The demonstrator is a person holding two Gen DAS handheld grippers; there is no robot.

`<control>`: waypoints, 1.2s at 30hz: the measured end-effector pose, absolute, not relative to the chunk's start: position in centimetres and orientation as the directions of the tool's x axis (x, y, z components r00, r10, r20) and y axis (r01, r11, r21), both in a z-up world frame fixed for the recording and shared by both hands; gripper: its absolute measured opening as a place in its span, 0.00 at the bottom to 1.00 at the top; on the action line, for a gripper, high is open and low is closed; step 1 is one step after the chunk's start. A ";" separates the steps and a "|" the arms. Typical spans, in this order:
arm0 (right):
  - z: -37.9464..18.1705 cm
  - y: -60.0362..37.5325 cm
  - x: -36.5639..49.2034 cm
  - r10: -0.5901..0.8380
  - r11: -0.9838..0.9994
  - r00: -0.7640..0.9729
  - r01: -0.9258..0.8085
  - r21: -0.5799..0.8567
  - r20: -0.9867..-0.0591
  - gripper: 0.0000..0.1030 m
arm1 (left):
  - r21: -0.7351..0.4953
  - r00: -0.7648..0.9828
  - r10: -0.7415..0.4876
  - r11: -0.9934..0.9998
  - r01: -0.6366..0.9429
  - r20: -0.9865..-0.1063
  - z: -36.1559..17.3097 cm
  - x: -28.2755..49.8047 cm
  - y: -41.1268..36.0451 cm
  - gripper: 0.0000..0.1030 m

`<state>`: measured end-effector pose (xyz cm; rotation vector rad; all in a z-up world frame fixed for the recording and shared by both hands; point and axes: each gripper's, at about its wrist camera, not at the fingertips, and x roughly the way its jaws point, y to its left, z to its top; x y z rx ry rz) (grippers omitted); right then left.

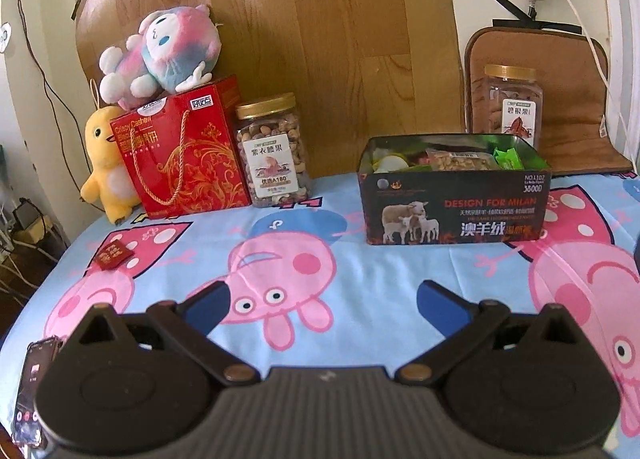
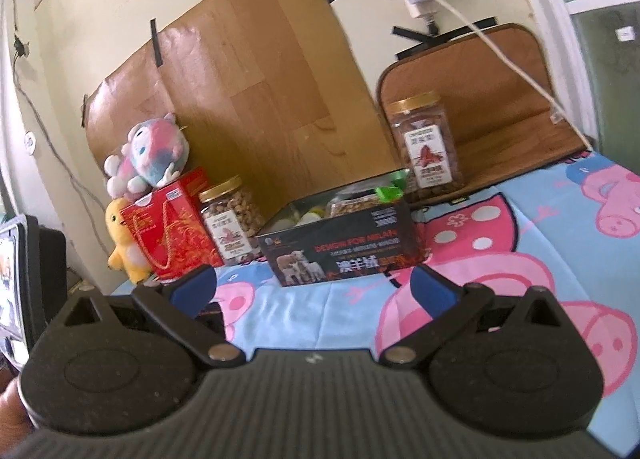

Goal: Organize snacks

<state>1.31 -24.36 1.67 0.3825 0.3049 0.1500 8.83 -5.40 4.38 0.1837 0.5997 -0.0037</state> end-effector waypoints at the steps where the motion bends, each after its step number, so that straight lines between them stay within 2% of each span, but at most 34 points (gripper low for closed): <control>1: 1.9 -24.4 1.5 0.207 0.918 0.941 -0.093 0.385 -0.267 1.00 | 0.172 0.829 0.052 0.984 0.054 -0.557 4.5 8.7 -5.4 1.00; 11: 1.6 -24.2 1.2 0.233 0.899 0.936 -0.103 0.426 -0.266 1.00 | 0.172 0.814 0.053 0.983 0.059 -0.579 4.1 8.5 -5.6 1.00; 36: 1.2 -24.0 0.7 0.224 0.905 0.939 -0.101 0.414 -0.260 1.00 | 0.176 0.788 0.060 0.982 0.062 -0.613 3.5 8.6 -5.8 1.00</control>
